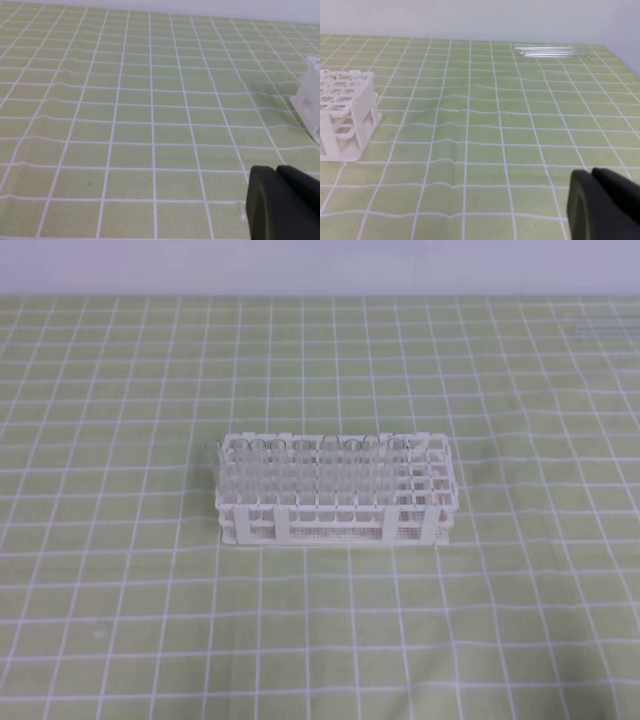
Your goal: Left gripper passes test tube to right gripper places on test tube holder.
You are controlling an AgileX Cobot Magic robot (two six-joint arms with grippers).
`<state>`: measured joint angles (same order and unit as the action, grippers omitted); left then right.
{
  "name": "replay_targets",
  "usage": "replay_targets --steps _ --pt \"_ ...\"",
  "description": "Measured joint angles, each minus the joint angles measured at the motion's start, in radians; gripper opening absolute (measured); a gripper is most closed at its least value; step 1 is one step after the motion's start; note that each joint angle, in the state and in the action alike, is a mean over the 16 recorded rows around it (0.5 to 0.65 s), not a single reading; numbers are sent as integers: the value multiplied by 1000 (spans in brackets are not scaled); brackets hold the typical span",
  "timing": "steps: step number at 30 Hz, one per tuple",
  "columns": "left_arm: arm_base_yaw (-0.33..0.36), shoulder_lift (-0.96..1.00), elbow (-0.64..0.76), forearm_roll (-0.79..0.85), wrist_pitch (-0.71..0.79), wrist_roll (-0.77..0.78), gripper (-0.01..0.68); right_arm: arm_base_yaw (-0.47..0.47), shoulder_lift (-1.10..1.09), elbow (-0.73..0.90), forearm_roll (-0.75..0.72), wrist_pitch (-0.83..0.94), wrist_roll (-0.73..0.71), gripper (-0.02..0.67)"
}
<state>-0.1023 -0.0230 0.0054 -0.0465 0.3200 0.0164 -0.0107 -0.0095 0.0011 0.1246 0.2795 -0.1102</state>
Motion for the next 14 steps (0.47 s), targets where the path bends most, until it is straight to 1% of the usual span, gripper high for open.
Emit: replay_targets --steps 14 --pt "-1 -5 -3 1 5 -1 -2 0 0 0 0 0 0 -18"
